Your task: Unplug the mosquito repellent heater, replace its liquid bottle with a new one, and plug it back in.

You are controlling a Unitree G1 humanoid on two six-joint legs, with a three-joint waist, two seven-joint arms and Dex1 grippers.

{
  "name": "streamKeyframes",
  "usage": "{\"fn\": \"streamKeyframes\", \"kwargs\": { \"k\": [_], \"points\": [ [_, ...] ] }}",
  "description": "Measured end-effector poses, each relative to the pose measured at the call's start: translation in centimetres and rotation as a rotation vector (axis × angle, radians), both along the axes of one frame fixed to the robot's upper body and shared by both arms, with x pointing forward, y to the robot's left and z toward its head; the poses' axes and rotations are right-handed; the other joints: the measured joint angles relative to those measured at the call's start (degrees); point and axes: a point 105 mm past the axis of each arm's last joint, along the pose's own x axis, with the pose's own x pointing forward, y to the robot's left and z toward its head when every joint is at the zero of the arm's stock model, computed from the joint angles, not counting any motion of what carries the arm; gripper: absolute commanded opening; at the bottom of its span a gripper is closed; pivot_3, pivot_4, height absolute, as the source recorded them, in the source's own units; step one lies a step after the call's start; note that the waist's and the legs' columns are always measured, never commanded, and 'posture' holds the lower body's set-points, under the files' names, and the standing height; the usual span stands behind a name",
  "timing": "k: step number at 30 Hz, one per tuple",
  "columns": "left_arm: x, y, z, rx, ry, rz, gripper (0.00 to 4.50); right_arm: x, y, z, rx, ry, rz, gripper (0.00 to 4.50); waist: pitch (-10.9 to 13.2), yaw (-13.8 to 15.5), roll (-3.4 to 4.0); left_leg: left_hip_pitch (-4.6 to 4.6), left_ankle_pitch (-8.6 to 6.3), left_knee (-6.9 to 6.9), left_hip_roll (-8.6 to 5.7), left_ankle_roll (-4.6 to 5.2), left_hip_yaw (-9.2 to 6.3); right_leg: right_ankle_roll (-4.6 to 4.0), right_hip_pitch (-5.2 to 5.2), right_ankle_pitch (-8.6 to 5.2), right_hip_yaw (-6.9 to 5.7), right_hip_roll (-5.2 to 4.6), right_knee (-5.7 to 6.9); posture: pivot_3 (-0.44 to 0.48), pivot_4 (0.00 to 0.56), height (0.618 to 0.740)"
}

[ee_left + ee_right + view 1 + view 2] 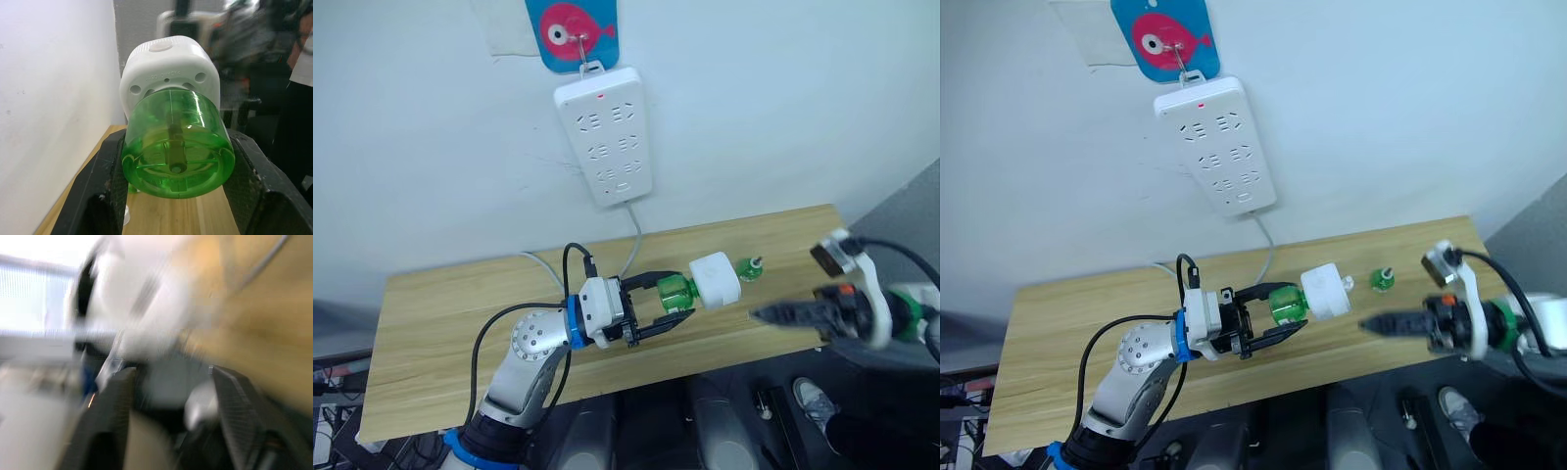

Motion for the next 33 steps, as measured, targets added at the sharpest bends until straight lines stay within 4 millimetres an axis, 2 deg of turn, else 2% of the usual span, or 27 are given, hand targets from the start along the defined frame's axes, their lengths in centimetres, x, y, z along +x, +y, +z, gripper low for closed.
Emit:
{"fn": "streamKeyframes", "kwargs": {
  "k": [3,4,7,12,16,21,23,28,33],
  "points": [
    [0.0,0.0,0.0,0.010,0.000,-0.012,2.25,2.1,1.0,-0.3,0.029,-0.017,-0.036,0.24,0.00,-0.01,0.00,-0.01,0.00,-0.04,0.01,0.00,-0.02,-0.02,-0.03,0.01,0.00,0.01,0.02,-0.073,0.319,0.740],
    [0.0,0.0,0.0,0.012,0.001,-0.014,2.25,2.4,1.2,-0.4,0.027,-0.015,-0.043,0.05,0.00,0.08,0.00,-0.03,0.00,-0.04,0.01,0.00,-0.04,-0.02,-0.04,0.01,-0.01,0.00,0.01,-0.069,0.316,0.740],
    [0.0,0.0,-0.1,0.015,0.009,-0.015,2.25,3.1,1.4,-0.8,0.022,-0.002,-0.060,0.05,0.00,0.33,0.00,-0.05,0.00,-0.04,-0.01,0.00,-0.06,-0.02,-0.04,0.01,-0.03,-0.01,-0.01,-0.068,0.317,0.740],
    [-0.1,0.1,0.0,0.013,0.021,-0.018,2.25,2.7,2.4,-1.2,0.023,0.013,-0.021,0.05,-0.01,0.64,0.01,-0.05,0.00,-0.03,0.00,0.00,-0.07,-0.03,-0.05,0.02,-0.02,-0.01,0.01,-0.070,0.316,0.740],
    [-0.1,0.1,0.0,0.012,0.020,-0.019,2.25,1.6,3.4,-0.6,0.029,-0.010,0.040,0.05,-0.01,0.64,0.02,-0.04,0.00,-0.03,0.00,0.00,-0.09,-0.03,-0.04,0.01,-0.05,-0.01,0.02,-0.072,0.319,0.740],
    [0.0,0.1,0.1,0.010,0.016,-0.019,2.25,0.3,3.9,-1.5,0.022,0.020,0.063,0.05,-0.01,0.65,0.02,-0.05,0.00,-0.02,0.00,0.01,-0.07,-0.03,-0.05,0.01,-0.03,-0.01,0.02,-0.074,0.319,0.740],
    [0.1,0.0,0.3,0.007,0.010,-0.017,2.25,-0.9,3.9,-1.5,0.032,0.035,0.091,0.05,-0.01,0.67,0.02,-0.05,0.00,-0.02,0.01,0.01,-0.10,-0.03,-0.04,0.01,-0.06,-0.01,0.03,-0.074,0.319,0.740],
    [0.3,0.0,0.2,0.012,0.008,-0.008,2.25,-3.3,4.2,-0.5,0.035,0.031,0.163,0.05,-0.01,0.49,0.02,-0.01,0.00,0.01,0.01,0.01,-0.06,-0.02,0.00,0.01,-0.04,-0.01,0.04,-0.079,0.319,0.740],
    [0.4,0.0,0.1,0.018,0.006,-0.004,2.25,-4.3,4.5,0.3,0.037,-0.002,0.215,0.05,-0.01,0.49,0.02,-0.01,0.00,0.03,0.01,0.01,-0.07,-0.02,0.00,0.01,-0.06,0.00,0.06,-0.086,0.319,0.740]
  ]
}}
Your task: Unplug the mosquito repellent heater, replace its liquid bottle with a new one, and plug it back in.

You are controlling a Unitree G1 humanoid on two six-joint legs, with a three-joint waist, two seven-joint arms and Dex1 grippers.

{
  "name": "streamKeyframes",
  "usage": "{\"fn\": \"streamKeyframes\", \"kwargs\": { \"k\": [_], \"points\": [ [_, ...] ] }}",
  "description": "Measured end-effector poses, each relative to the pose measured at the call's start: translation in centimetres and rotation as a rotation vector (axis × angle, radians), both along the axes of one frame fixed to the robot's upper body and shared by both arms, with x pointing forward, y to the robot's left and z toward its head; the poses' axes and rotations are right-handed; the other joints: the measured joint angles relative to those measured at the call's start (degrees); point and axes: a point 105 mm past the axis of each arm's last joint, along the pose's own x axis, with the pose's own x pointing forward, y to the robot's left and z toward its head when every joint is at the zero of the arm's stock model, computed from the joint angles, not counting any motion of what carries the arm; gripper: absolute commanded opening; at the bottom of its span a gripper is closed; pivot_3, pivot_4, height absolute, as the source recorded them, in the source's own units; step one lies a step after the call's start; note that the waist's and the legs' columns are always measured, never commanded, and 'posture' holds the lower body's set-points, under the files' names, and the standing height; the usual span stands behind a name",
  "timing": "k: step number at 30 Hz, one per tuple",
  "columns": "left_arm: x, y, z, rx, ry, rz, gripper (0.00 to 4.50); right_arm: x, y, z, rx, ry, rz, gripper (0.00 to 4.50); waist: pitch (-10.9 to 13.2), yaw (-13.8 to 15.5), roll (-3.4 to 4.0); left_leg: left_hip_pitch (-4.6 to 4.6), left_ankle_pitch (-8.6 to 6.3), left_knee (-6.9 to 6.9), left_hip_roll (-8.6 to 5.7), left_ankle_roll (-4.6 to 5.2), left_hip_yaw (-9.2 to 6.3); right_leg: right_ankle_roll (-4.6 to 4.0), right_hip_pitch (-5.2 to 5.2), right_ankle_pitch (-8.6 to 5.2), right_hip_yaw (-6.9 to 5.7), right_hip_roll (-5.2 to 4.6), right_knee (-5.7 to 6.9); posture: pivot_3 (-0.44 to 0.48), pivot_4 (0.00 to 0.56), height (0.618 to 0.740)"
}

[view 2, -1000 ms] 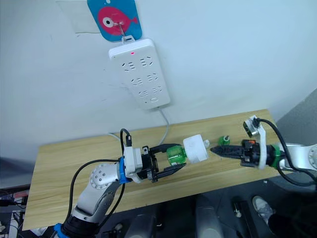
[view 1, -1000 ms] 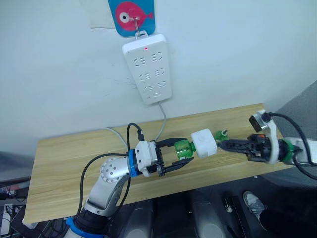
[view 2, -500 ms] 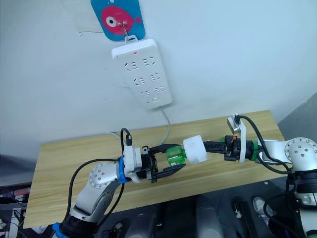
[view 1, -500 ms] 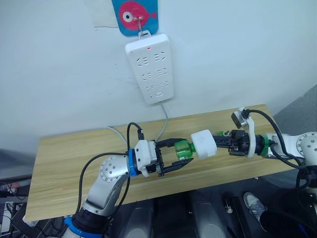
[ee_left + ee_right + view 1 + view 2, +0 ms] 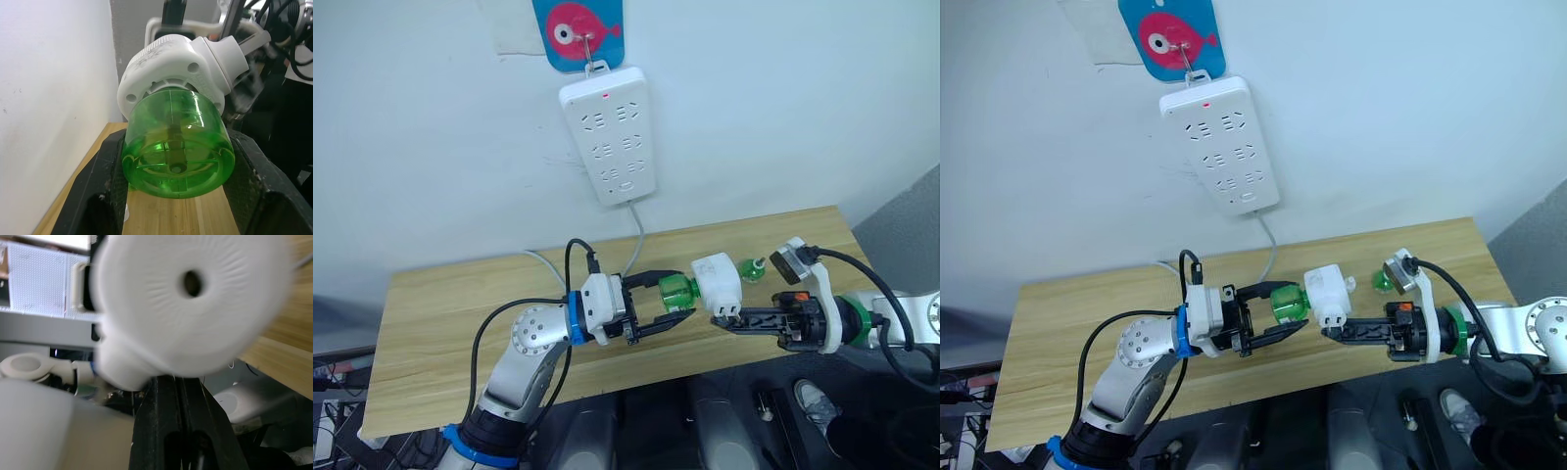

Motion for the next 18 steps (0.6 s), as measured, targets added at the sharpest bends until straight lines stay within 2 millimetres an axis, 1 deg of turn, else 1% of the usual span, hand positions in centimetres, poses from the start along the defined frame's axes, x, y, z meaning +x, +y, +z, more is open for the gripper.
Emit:
{"fn": "streamKeyframes", "kwargs": {
  "k": [3,6,9,13,16,18],
  "points": [
    [0.0,0.0,0.0,-0.002,0.000,0.000,2.25,-0.5,0.2,0.5,0.013,-0.016,0.039,0.05,0.00,0.01,0.00,0.00,0.00,0.00,0.00,0.00,0.01,0.00,0.00,0.00,0.00,0.00,-0.01,-0.091,0.320,0.740],
    [0.0,-0.1,0.0,-0.004,-0.001,-0.002,2.25,-1.0,0.6,1.5,0.022,-0.055,0.092,0.05,0.00,-0.01,0.00,0.00,0.00,0.00,0.00,0.00,0.00,0.00,0.00,0.00,-0.01,0.00,-0.01,-0.093,0.319,0.740],
    [0.0,-0.1,0.0,-0.004,-0.001,-0.003,2.25,-0.7,1.1,2.7,0.039,-0.114,0.110,0.05,0.00,-0.03,0.00,0.00,0.00,0.01,0.00,0.00,0.00,0.00,0.01,0.00,-0.01,0.00,-0.01,-0.097,0.319,0.740],
    [-0.1,-0.2,0.0,-0.002,-0.001,-0.005,2.25,0.2,1.8,4.0,0.051,-0.177,0.108,0.05,0.00,-0.06,0.00,-0.01,0.00,0.01,0.00,0.00,0.01,0.00,0.00,0.00,0.00,-0.01,-0.03,-0.101,0.317,0.740],
    [-0.1,-0.2,-0.1,0.000,-0.004,-0.008,2.25,1.7,2.2,4.9,0.073,-0.208,0.064,0.05,0.00,-0.14,0.00,-0.02,0.00,0.00,0.00,0.00,0.00,0.00,-0.01,0.00,0.00,-0.01,-0.03,-0.101,0.317,0.740],
    [-0.1,-0.2,-0.2,0.005,-0.002,-0.006,2.25,2.3,2.3,5.1,0.062,-0.218,0.037,0.05,0.00,-0.14,0.00,-0.03,0.00,0.00,0.00,0.00,-0.02,-0.01,-0.01,0.00,-0.01,-0.01,-0.03,-0.101,0.317,0.740]
  ]
}}
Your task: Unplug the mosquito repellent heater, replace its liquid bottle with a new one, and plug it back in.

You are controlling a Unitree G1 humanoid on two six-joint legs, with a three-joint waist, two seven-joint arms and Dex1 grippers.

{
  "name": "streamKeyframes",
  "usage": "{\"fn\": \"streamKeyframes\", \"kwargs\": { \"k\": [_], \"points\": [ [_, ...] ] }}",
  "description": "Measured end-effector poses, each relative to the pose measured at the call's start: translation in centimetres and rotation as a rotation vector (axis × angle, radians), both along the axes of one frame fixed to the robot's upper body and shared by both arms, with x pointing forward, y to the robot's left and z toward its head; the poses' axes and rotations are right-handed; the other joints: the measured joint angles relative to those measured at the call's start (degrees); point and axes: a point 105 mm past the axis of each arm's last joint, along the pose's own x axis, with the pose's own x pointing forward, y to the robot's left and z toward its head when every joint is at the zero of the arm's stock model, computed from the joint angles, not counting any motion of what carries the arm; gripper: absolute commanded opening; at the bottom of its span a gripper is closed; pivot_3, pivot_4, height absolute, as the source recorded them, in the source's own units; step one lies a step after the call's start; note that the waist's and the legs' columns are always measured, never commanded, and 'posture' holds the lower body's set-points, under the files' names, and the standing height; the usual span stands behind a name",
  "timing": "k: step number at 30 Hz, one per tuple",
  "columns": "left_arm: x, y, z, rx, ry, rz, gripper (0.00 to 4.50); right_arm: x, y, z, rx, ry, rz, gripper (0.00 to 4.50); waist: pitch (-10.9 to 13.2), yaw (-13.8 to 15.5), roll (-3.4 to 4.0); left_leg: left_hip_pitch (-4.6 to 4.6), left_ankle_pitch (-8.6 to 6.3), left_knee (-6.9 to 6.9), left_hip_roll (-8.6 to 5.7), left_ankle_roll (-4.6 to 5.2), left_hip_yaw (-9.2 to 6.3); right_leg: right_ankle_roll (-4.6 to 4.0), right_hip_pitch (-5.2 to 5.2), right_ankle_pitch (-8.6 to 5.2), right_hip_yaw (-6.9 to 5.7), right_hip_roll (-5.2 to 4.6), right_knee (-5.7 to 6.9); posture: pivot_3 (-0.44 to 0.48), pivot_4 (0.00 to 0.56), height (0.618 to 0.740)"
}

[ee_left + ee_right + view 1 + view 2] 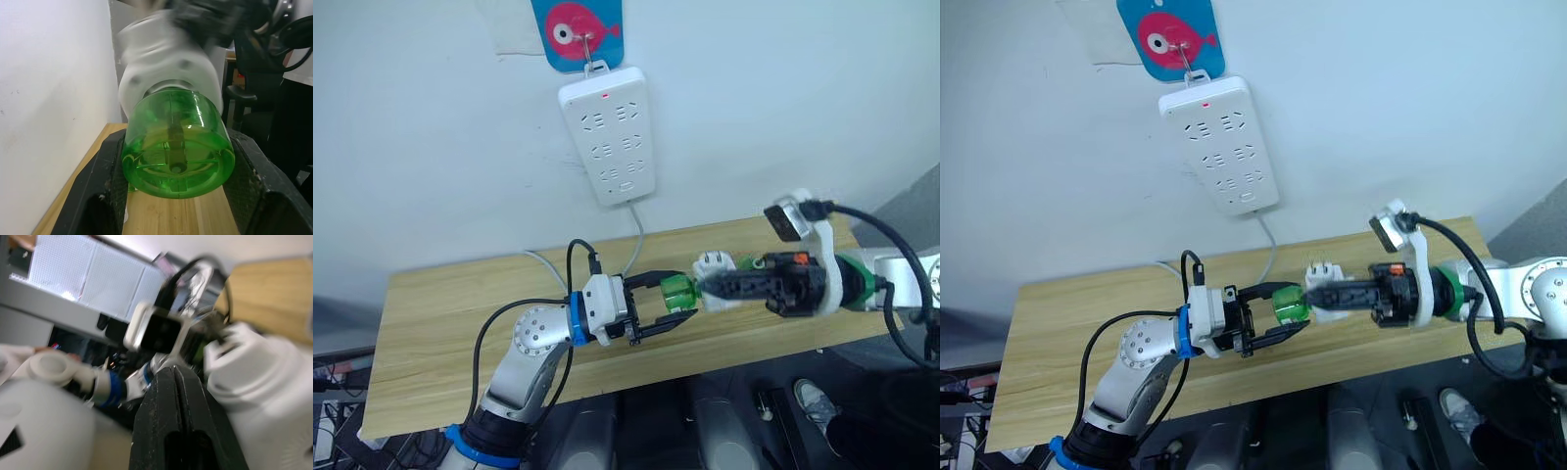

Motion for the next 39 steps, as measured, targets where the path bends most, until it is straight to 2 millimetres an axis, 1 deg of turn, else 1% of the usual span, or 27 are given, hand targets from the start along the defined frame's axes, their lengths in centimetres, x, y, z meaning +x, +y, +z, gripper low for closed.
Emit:
{"fn": "streamKeyframes", "kwargs": {
  "k": [4,7,13,16,21,23,25,27,29,34,39],
  "points": [
    [0.0,0.0,-0.2,0.010,-0.001,-0.004,2.25,1.7,0.1,0.5,-0.011,-0.007,-0.069,0.05,0.00,-0.02,0.00,-0.02,0.00,0.00,-0.01,0.00,0.02,-0.01,-0.02,0.00,0.02,-0.01,0.00,-0.104,0.321,0.740],
    [-0.2,0.0,-0.1,0.012,-0.008,-0.016,2.25,3.1,-0.2,0.8,-0.015,0.004,-0.127,0.05,0.00,-0.13,0.00,-0.02,0.00,0.00,0.00,0.00,0.00,-0.01,-0.02,0.00,0.00,-0.01,0.00,-0.104,0.321,0.740],
    [-0.2,-0.1,-0.1,0.012,-0.007,-0.019,2.25,3.8,0.0,0.2,-0.044,0.013,-0.152,0.05,0.00,-0.20,0.00,-0.05,0.00,-0.02,0.00,0.01,0.02,-0.01,-0.06,0.00,0.02,-0.01,0.00,-0.104,0.321,0.740],
    [-0.2,0.0,-0.1,0.009,-0.006,-0.020,2.25,4.5,-0.5,-0.8,-0.091,0.011,-0.199,0.05,0.00,-0.23,0.00,-0.05,0.00,0.00,0.00,0.01,0.00,-0.01,-0.06,0.01,0.01,-0.01,0.01,-0.104,0.321,0.740],
    [-0.2,0.0,-0.1,0.000,0.008,-0.022,2.25,5.0,-1.8,-4.3,-0.189,0.049,-0.265,0.05,-0.01,-0.22,0.01,-0.06,0.00,-0.01,0.00,0.00,0.02,-0.01,-0.08,0.01,0.01,-0.01,0.01,-0.096,0.315,0.740],
    [-0.1,0.0,-0.1,-0.001,0.018,-0.015,2.25,4.8,-2.1,-5.5,-0.210,0.075,-0.272,0.05,-0.01,-0.21,0.01,-0.07,0.00,-0.01,0.00,0.00,0.01,-0.01,-0.08,0.01,0.01,-0.01,0.02,-0.096,0.315,0.740],
    [0.1,0.0,-0.1,-0.006,0.024,-0.006,2.25,4.3,-1.9,-6.2,-0.210,0.096,-0.259,0.05,-0.01,-0.22,0.01,-0.06,0.00,0.00,0.00,0.00,0.02,-0.01,-0.08,0.01,0.02,0.00,0.04,-0.092,0.319,0.740],
    [0.3,-0.1,0.2,-0.015,0.027,0.001,2.25,3.6,-1.8,-6.7,-0.207,0.113,-0.249,0.05,-0.01,-0.24,0.01,-0.06,0.00,0.01,0.00,0.00,0.01,-0.01,-0.08,0.01,0.02,0.00,0.04,-0.093,0.320,0.740],
    [0.3,0.0,0.4,-0.017,0.018,0.004,2.25,2.5,-1.6,-6.9,-0.197,0.135,-0.222,0.05,-0.01,-0.28,0.01,-0.06,0.00,0.01,0.00,0.00,0.01,-0.01,-0.07,0.01,0.02,0.00,0.04,-0.096,0.320,0.740],
    [0.5,0.4,0.3,-0.006,0.012,0.021,2.25,-0.3,-1.4,-6.1,-0.177,0.162,-0.136,0.05,-0.01,-0.62,0.01,-0.05,0.00,0.02,0.00,0.01,0.01,-0.01,-0.04,0.01,0.01,-0.01,0.02,-0.105,0.317,0.740],
    [0.8,0.4,-0.5,0.019,0.029,0.031,2.25,-1.6,-1.0,-5.5,-0.134,0.157,-0.085,0.05,-0.01,-0.82,0.01,-0.03,0.00,0.03,0.00,0.00,0.02,0.00,-0.04,0.00,0.01,0.01,0.06,-0.115,0.319,0.740]
  ]
}}
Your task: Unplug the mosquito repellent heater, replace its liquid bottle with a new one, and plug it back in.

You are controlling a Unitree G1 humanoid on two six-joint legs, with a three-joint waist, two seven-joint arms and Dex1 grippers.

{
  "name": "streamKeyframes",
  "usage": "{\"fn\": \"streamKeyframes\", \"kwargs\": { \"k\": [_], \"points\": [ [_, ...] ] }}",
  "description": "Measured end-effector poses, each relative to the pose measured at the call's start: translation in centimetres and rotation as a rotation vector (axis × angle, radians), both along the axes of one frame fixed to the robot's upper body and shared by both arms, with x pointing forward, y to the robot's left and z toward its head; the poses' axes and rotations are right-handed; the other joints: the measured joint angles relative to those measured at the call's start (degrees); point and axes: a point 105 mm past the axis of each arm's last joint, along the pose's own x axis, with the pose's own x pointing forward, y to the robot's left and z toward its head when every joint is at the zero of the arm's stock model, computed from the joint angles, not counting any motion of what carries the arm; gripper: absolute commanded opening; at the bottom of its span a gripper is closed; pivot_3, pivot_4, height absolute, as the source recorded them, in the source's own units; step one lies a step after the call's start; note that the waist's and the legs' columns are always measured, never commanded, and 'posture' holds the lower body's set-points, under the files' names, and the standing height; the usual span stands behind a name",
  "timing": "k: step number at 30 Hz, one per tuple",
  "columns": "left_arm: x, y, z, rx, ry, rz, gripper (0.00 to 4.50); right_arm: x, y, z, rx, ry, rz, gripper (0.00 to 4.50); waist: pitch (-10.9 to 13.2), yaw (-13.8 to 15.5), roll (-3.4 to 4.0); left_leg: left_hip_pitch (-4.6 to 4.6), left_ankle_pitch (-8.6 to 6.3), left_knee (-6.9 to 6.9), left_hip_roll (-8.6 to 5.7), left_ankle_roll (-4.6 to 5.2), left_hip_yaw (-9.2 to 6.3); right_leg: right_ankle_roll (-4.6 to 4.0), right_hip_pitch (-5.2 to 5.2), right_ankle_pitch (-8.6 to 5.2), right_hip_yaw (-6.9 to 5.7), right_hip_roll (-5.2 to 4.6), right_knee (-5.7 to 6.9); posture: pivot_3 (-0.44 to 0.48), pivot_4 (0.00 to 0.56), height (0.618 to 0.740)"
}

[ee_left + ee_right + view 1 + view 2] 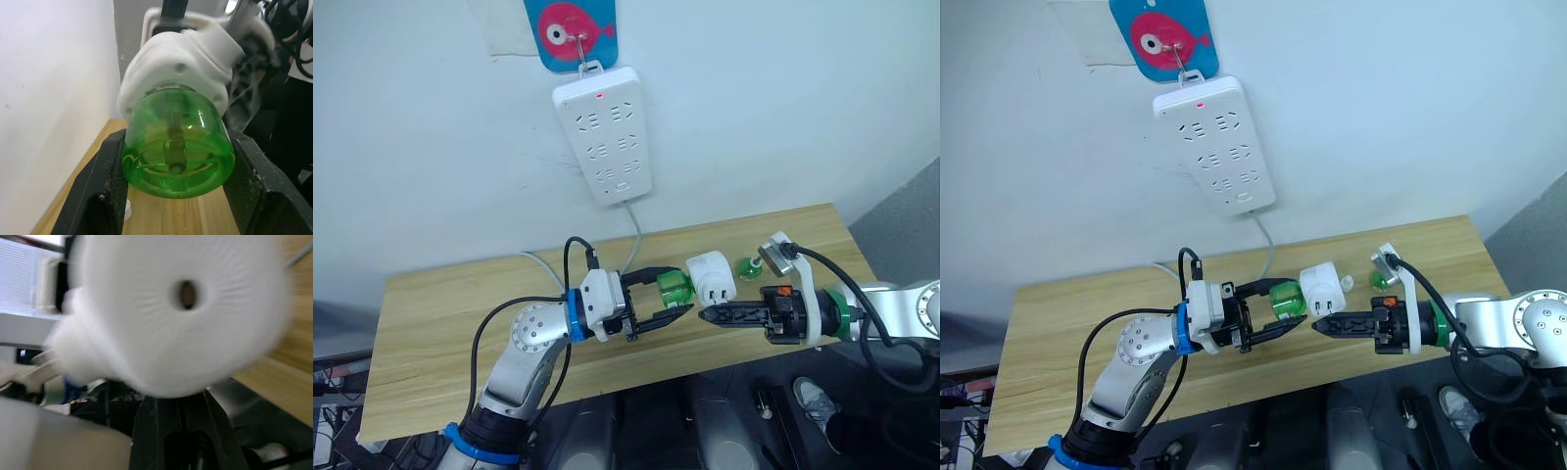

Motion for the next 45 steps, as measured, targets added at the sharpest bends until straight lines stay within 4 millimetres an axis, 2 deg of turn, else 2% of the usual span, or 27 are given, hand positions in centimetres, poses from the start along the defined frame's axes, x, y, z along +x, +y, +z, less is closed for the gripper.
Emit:
{"fn": "streamKeyframes", "kwargs": {
  "k": [6,13,24,45],
  "points": [
    [-0.1,0.2,-0.5,0.031,-0.012,-0.011,2.25,0.1,0.6,1.8,0.059,-0.054,0.041,0.05,0.00,-0.24,0.00,0.00,0.00,0.03,0.00,0.00,0.00,0.00,0.00,0.00,-0.01,0.00,0.01,-0.125,0.321,0.740],
    [-0.2,0.3,-0.8,0.036,0.001,-0.007,2.25,1.0,1.0,2.9,0.099,-0.088,0.039,0.05,0.00,-0.23,0.00,-0.01,0.00,0.03,0.00,0.00,-0.01,0.00,-0.01,0.00,0.00,-0.01,-0.01,-0.131,0.319,0.740],
    [-0.4,0.4,-1.9,0.064,0.039,-0.021,2.25,3.7,1.5,4.1,0.036,-0.157,-0.092,0.05,0.00,-0.28,0.00,-0.03,0.00,0.03,0.00,0.00,-0.01,0.00,-0.02,0.01,0.01,-0.01,-0.02,-0.126,0.316,0.740],
    [-0.2,0.5,-2.5,0.070,0.070,-0.015,2.25,4.1,2.1,2.9,-0.044,-0.203,-0.128,0.05,0.00,-0.27,0.00,-0.03,0.00,0.01,0.00,0.00,-0.01,0.00,-0.04,0.01,0.02,-0.02,-0.01,-0.126,0.322,0.740]
  ]
}}
